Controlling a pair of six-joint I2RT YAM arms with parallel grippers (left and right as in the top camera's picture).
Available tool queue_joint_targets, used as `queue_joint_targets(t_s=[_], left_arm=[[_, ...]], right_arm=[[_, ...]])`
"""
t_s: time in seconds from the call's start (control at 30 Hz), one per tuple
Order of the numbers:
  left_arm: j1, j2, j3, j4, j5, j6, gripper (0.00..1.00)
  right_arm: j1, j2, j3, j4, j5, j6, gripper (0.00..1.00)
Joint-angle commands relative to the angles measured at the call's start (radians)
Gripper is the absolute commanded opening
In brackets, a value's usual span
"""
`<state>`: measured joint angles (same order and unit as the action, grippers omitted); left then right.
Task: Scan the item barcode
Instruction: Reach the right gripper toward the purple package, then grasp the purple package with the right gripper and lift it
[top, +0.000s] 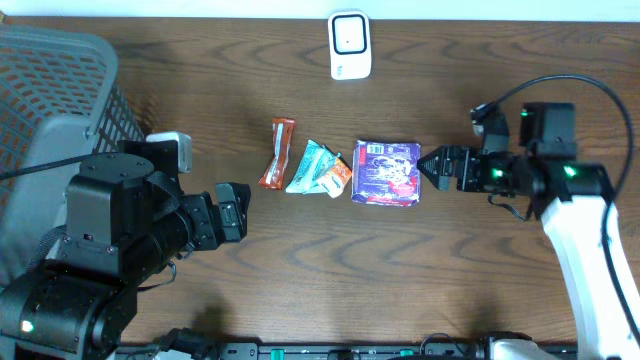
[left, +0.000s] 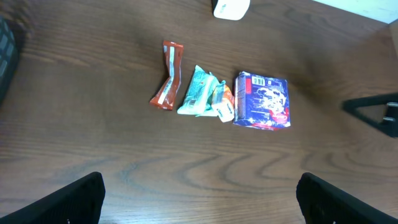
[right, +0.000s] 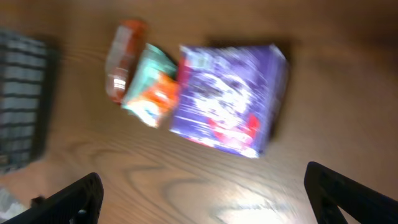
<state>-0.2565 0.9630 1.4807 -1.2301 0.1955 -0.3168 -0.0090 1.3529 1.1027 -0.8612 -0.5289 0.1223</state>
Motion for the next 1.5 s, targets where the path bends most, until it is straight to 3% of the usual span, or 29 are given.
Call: queue_joint_targets(t_s=[0.0, 0.33, 0.5, 0.63, 0.8, 0.87, 0.93, 1.07, 1.27, 1.47], left_arm=[[-0.003, -0.003, 0.003, 0.0, -0.01, 0.003, 0.98], [-0.003, -0.003, 0.003, 0.0, -0.01, 0.002, 0.98], [-0.003, -0.003, 0.003, 0.0, -0.01, 0.002, 0.98], [-0.003, -0.003, 0.003, 0.0, -0.01, 0.003, 0.98], [-0.003, -0.003, 0.003, 0.0, -0.01, 0.002, 0.98], [-0.003, -0.003, 0.003, 0.0, -0.01, 0.002, 0.98], [-0.003, -0.003, 0.003, -0.001, -0.01, 0.002, 0.98], [-0.003, -0.003, 0.003, 0.0, -0.01, 0.002, 0.98], [-0.003, -0.003, 0.003, 0.0, -0.01, 0.002, 0.98], [-0.003, -0.003, 0.003, 0.0, -0.01, 0.002, 0.98]], right_arm=[[0.004, 0.111, 0.025, -0.013, 0.082, 0.042, 0.99], [0.004, 0.314, 0.025, 0.143, 0.066, 0.108, 0.99], [0.005, 0.393, 0.025, 0.211, 0.034, 0.109, 0.91], [0.01, 0.457, 0.025, 0.249, -0.143, 0.005, 0.86], [0.024, 0.531, 0.025, 0.256, -0.098, -0.001, 0.85], [0.03, 0.559, 0.025, 0.257, -0.098, -0.005, 0.78], [0.036, 0.581, 0.025, 0.257, -0.099, -0.004, 0.61], [0.051, 0.598, 0.025, 0.253, -0.105, -0.004, 0.01], [0.05, 0.526, 0.095, 0.154, 0.011, 0.035, 0.01], [0.073, 0.404, 0.294, -0.093, 0.509, 0.143, 0.01]])
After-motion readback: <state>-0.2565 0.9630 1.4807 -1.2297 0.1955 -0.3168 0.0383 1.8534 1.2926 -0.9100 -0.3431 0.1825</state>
